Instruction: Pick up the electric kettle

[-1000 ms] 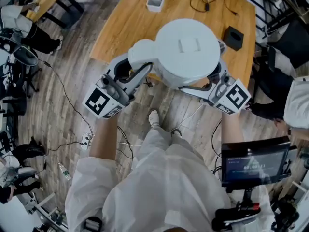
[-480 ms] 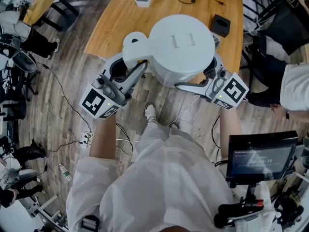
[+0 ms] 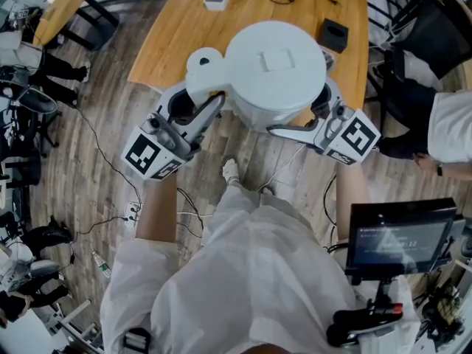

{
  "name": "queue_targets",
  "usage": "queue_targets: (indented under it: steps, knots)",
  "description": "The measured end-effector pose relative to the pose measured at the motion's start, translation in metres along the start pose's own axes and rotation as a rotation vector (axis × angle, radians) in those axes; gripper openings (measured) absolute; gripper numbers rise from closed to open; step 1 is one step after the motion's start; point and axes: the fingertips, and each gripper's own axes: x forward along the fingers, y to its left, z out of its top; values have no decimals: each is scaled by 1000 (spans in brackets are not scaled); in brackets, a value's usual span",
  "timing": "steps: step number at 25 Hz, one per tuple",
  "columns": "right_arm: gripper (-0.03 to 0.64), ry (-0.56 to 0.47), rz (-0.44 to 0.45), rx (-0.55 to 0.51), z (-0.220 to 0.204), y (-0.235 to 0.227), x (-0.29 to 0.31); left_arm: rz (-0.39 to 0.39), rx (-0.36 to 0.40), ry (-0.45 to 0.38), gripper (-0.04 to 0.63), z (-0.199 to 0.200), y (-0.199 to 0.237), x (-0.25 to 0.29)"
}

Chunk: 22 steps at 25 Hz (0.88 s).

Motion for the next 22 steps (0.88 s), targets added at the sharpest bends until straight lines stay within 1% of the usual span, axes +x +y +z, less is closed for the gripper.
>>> queue_targets:
  steps: [22]
  knots:
    - [567,6,23,-13,3,-3,10,13,12,9,129,5,6,-3]
